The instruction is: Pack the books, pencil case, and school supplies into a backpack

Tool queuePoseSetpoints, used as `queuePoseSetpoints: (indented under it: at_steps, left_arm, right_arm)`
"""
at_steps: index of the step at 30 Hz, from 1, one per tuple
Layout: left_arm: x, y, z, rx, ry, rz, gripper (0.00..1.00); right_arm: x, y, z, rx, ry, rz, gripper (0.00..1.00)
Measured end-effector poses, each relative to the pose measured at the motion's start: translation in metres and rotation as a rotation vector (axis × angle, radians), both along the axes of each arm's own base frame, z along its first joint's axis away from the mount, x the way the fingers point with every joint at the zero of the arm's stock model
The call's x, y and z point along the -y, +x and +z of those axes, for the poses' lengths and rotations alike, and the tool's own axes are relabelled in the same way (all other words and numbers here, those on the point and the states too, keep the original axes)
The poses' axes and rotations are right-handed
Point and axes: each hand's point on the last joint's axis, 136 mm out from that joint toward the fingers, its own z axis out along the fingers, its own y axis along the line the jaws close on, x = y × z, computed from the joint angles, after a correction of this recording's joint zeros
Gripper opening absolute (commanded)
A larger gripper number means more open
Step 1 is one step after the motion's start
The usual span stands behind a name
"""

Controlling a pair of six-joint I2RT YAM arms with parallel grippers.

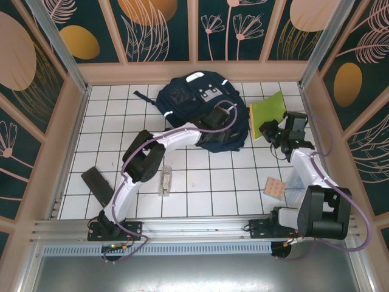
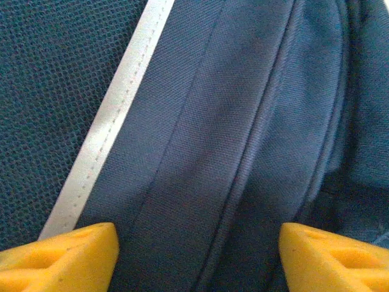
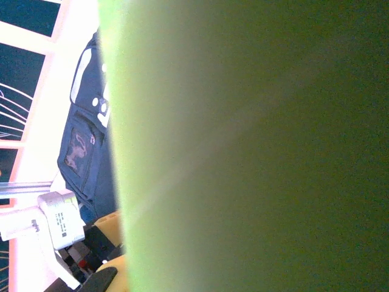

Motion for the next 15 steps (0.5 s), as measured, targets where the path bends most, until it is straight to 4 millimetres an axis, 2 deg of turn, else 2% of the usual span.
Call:
queuePoseSetpoints:
  at_steps: [2, 6, 7, 15]
  left_arm:
    - [-0.002, 0.001, -0.002, 0.003, 0.017, -0.002, 0.52]
    - [-0.005, 0.003, -0.007, -0.004, 0.008, -0.003, 0.05]
    - [-0.004, 0.002, -0.008, -0.005, -0.004, -0.011, 0.0]
    - [-0.012, -0.01, 0.01, -0.051, -0.078, -0.024, 0.0]
  right_arm:
    - [-0.001, -0.001, -0.001, -0.001, 0.003, 0.002, 0.0]
    - [-0.001, -0.001, -0.001, -0.001, 0.003, 0.002, 0.0]
    - [-0.001, -0.001, -0.001, 0.001, 0.003, 0.002, 0.0]
    - [-0.001, -0.001, 0.003, 0.013, 0.002, 0.002, 0.0]
